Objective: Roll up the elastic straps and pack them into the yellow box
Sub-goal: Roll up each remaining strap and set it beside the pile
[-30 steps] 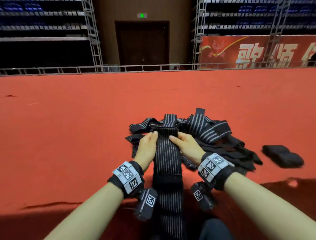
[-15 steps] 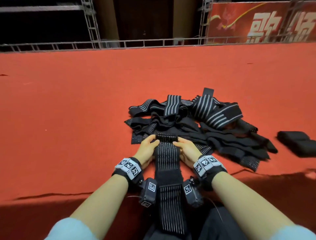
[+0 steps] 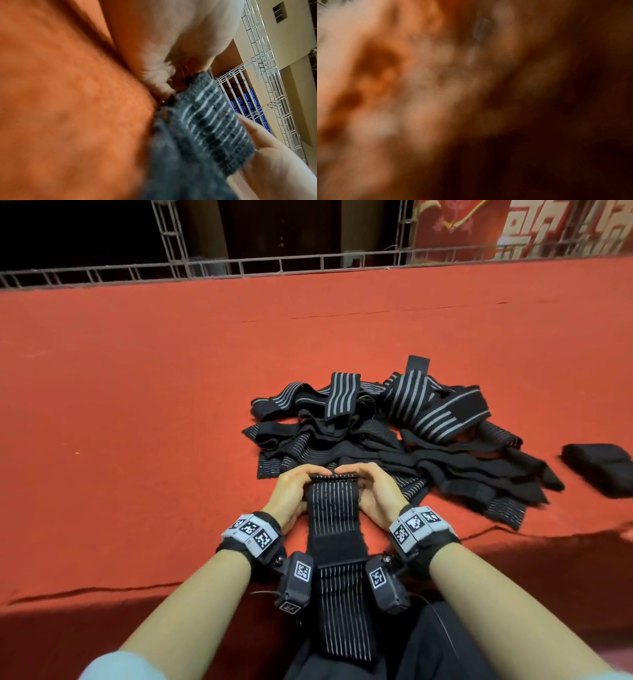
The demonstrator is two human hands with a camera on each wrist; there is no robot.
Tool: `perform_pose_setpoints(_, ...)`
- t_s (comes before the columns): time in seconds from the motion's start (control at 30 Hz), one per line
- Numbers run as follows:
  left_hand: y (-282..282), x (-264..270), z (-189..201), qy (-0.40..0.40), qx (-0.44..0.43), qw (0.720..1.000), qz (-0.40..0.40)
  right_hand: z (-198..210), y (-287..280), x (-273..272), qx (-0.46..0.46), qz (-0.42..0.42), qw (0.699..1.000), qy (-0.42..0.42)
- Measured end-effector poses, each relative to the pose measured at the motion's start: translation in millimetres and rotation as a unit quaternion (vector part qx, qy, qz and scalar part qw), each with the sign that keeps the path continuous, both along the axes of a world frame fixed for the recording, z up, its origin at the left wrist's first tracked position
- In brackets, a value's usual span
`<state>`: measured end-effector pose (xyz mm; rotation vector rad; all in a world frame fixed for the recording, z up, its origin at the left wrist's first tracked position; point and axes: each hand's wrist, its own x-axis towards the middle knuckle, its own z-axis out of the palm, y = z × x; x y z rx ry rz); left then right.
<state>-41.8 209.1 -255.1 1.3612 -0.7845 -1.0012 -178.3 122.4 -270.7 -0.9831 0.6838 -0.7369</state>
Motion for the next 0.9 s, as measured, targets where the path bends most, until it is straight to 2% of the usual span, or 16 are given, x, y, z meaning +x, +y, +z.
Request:
perform_pose_setpoints(0.1, 1, 0, 0, 0.031, -0.003, 0.999, -0.004, -2, 4, 2, -0.079, 0.009, 0.996, 0.046)
perform_pose_setpoints(0.13, -1, 0, -2, 0.013, -0.003, 1.000, -0.002, -4, 5, 2, -0.098, 0.006, 0.994, 0.049)
perform_pose_setpoints(0.2, -4, 0, -6, -0.030, -0.007, 1.000, -0.002, -6, 5, 2, -0.094, 0.003, 0.995, 0.037)
perform_pose_setpoints(0.33, -4, 0, -10, -0.025, -0.006, 1.000, -0.007, -4, 6, -3, -0.075, 0.007, 0.997, -0.010)
perform_pose_setpoints(0.4, 0, 0, -11, -0.049, -0.008, 0.998, -0.028, -5, 7, -4, -0.089, 0.021, 0.996, -0.023)
perform_pose_setpoints(0.5, 10, -5, -16, -0.082, -0.006, 0.996, -0.025, -4, 9, -6, -0.109, 0.037, 0.993, -0.003)
perform_pose_setpoints(0.63, 16, -3, -19, -0.085, -0.022, 0.996, 0.007, -5, 12, -3, -0.149, 0.041, 0.987, 0.038)
perform_pose_setpoints(0.73, 12, -3, -14, -0.069, -0.035, 0.997, 0.029, -4, 12, -1, -0.136, 0.039, 0.989, 0.040)
perform_pose_setpoints(0.9, 16, -14, -12, -0.037, -0.050, 0.998, 0.020, 3, 12, -6, -0.051, 0.033, 0.998, -0.008)
